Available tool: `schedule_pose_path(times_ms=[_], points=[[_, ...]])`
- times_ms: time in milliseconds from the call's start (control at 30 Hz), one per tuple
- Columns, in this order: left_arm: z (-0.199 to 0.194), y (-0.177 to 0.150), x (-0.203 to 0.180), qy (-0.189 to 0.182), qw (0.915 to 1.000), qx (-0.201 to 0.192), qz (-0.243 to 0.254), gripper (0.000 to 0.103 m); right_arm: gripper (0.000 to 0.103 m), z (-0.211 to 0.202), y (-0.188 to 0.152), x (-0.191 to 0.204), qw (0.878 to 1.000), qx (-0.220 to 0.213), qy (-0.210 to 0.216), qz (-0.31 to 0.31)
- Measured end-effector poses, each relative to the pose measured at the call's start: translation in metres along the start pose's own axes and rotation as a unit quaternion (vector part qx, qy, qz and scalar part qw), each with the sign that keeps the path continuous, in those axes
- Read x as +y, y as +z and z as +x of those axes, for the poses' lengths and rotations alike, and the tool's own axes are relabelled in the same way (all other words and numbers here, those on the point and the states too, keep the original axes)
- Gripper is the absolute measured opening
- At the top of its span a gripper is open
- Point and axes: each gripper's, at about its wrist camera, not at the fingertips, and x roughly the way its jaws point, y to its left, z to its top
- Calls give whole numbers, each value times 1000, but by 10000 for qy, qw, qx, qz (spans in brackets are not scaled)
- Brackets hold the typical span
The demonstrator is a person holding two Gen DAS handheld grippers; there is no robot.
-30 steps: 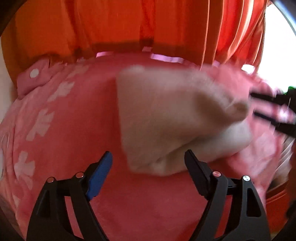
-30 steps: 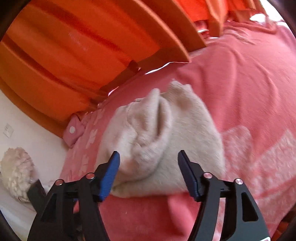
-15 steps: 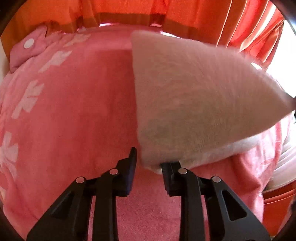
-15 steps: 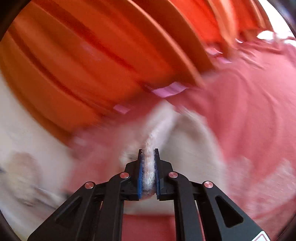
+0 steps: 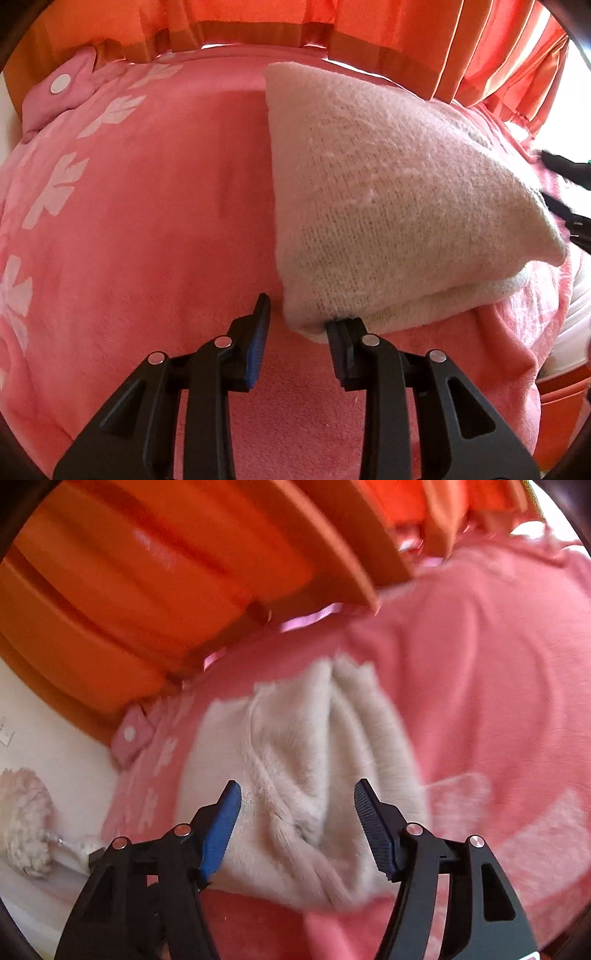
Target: Fold small clothes
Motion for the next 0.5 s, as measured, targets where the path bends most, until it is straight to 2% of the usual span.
schedule_pose_path(times_ms=[33, 67, 100, 133, 200, 267, 300, 367, 400, 433, 500], points=[[0, 1, 1, -8, 10000, 9, -1, 30, 58, 10, -3, 2, 9999, 123, -70, 15], [0, 1, 1, -22, 10000, 21, -7, 30, 48, 24, 0, 5, 9996, 294, -33, 51], [0, 1, 2, -27, 10000, 46, -7, 30, 20, 22, -3, 8, 9995, 297, 64, 56], [0, 2, 4, -35, 10000, 64, -7, 30, 17, 12, 1, 14, 9994, 132, 318, 74], [0, 3, 5, -61, 9999, 91, 5, 30, 14, -28, 9, 26, 9954, -542, 793, 8], [2, 2, 5, -76, 9999, 94, 37, 30, 13, -58, 11, 27, 9913, -950, 905, -97], [2, 2, 5, -78, 9999, 91, 50, 30, 13, -60, 9, 23, 9917, -1028, 760, -154], [3, 2, 3, -43, 9999, 96, 63, 30, 13, -25, 4, 1, 9972, -606, -264, -345], [4, 2, 3, -31, 9999, 93, 70, 30, 13, 1, 0, -12, 9973, -243, -603, -326], [4, 2, 3, -27, 9999, 89, 74, 30, 12, 24, -9, -30, 9979, 48, -630, -143], [5, 2, 4, -20, 9999, 100, 94, 30, 12, 11, -9, -32, 9991, -165, -395, 73]])
